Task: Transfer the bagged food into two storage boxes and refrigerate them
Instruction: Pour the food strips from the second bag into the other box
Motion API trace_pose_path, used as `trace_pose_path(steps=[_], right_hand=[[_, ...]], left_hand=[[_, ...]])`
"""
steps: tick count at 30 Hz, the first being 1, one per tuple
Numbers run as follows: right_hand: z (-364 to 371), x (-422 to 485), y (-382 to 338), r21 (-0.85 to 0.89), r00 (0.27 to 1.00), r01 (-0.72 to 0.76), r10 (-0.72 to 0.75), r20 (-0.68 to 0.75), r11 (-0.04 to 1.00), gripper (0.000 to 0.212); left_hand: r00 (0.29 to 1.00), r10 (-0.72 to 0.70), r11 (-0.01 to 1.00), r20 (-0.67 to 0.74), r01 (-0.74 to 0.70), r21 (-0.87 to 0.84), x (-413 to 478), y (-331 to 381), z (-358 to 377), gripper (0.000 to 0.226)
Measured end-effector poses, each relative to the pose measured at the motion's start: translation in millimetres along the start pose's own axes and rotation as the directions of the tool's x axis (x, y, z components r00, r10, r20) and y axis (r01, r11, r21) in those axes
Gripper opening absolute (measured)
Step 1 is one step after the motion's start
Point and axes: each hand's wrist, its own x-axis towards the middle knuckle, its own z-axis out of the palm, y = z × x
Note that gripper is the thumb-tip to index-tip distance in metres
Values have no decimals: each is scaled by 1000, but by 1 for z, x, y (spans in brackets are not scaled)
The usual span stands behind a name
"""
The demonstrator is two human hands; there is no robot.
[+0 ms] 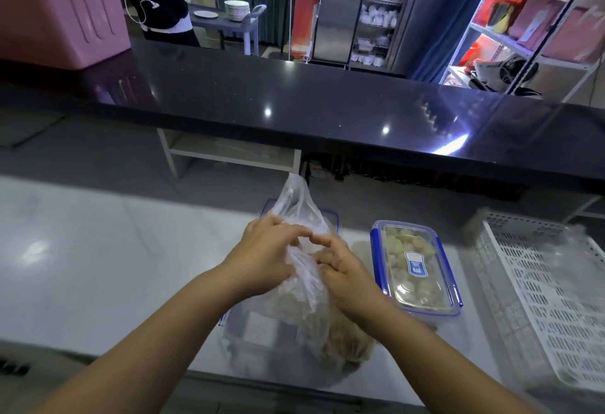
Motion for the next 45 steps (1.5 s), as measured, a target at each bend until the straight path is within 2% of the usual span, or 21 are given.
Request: trace_pose_path(steps=[3, 5, 6, 8, 9, 11, 13, 15, 20, 23, 27, 34, 39, 43, 45], right_hand=[[-11, -1, 8, 49, 999, -29, 31, -25, 998, 32], [-24, 1, 14, 161, 986, -17, 43, -163, 987, 35], [-33, 5, 19, 142, 965, 2, 35, -260, 990, 39], [-52, 11, 32, -90, 926, -18, -17, -377, 996, 41], [-59, 14, 38, -240, 933, -56, -35, -357, 969, 40], [-66, 20, 53, -471, 974, -104, -6, -225, 876, 40], [-64, 25, 65, -561, 996, -69, 21, -91, 825, 39], [-56, 28, 74, -556, 999, -31, 16, -32, 831, 35], [-42, 32, 85, -588, 989, 0, -87, -119, 809, 8], [-42, 30, 83, -563, 989, 13, -93, -113, 826, 14], [-49, 19, 77, -468, 963, -38, -93, -253, 883, 18], [-53, 20, 26, -410, 861, 223, -376, -344, 885, 28], [-41, 31, -23, -356, 841, 350, -458, -287, 866, 24], [-28, 40, -50, -325, 849, 412, -488, -201, 851, 18], [-21, 43, -57, -319, 849, 431, -499, -174, 844, 14]], left_hand=[[999, 13, 995, -39, -9, 97, 3, 2, 5, 33], [998, 54, 987, -21, -50, 154, 2, 0, 7, 27], [999, 46, 985, -19, -43, 166, 1, -3, 6, 26], [999, 24, 983, -38, -17, 183, -3, -10, 4, 25], [999, 16, 982, -45, -7, 191, -4, -14, 3, 25], [999, -20, 984, -43, 27, 176, -8, -21, 2, 26], [997, -63, 985, -40, 69, 157, -12, -28, 1, 26], [995, -87, 981, -38, 92, 172, -14, -34, 1, 23], [993, -112, 977, -33, 117, 181, -17, -41, 1, 15], [993, -109, 982, -38, 113, 152, -18, -41, -1, 14], [994, -99, 991, -40, 102, 82, -19, -39, -7, 20], [989, -118, 989, -89, 109, -99, -15, -42, -23, 50], [983, -114, 988, -142, 97, -119, -12, -52, -38, 52], [990, -117, 992, -84, 111, -65, -15, -63, -49, 33], [990, -136, 988, -45, 132, -79, -19, -69, -54, 33]])
